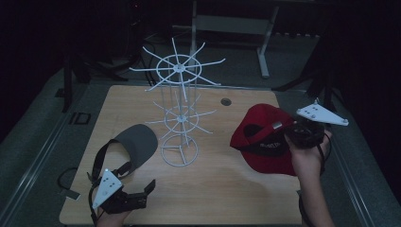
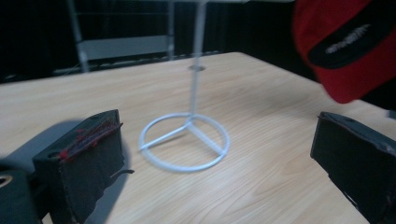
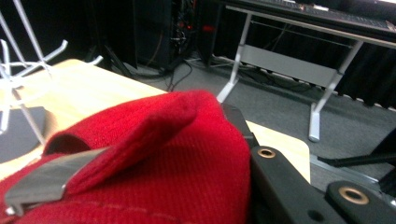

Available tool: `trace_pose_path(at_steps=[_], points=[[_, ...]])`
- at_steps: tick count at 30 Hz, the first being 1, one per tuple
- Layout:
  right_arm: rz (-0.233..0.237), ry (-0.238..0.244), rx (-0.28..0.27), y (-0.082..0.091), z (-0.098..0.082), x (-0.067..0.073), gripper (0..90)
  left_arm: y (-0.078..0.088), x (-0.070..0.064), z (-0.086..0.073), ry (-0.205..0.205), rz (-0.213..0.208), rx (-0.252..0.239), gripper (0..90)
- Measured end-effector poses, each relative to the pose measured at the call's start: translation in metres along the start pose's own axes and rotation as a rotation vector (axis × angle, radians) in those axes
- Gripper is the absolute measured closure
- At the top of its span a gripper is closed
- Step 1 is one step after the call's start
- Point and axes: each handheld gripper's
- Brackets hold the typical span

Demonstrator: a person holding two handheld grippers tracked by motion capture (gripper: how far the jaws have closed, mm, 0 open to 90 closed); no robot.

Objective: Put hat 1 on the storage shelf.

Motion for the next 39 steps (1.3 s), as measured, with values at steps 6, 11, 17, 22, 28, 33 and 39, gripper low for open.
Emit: trace_pose_path(at_steps=[6, 11, 17, 22, 28, 33, 39], points=[[0.008, 0.006, -0.022, 0.009, 0.006, 0.002, 89.1, -0.007, -0.022, 0.024, -0.064, -0.023, -0.002, 3.1], [0.029, 0.007, -0.04, 0.016, 0.009, 0.004, 89.1, -0.014, -0.039, 0.041, -0.09, -0.087, -0.014, 3.1], [0.05, 0.008, -0.06, 0.024, 0.015, 0.006, 89.1, -0.021, -0.058, 0.061, -0.149, -0.145, -0.042, 3.7], [0.063, 0.02, -0.074, 0.029, 0.02, 0.011, 89.1, -0.032, -0.072, 0.079, -0.193, -0.187, -0.068, 4.2], [0.079, 0.023, -0.076, 0.031, 0.021, 0.016, 89.1, -0.054, -0.085, 0.095, -0.222, -0.231, -0.071, 4.2], [0.094, 0.011, -0.078, 0.029, 0.018, 0.017, 89.1, -0.08, -0.099, 0.1, -0.221, -0.254, -0.033, 4.3], [0.103, 0.012, -0.079, 0.028, 0.017, 0.02, 89.1, -0.102, -0.114, 0.106, -0.226, -0.297, -0.005, 5.2]])
Point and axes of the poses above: each handheld gripper's, and its own axes: y roughly backward along the jaws, z roughly out of its top, x roughly to its left, and after that the axes turned 4 degrees about z, right-handed
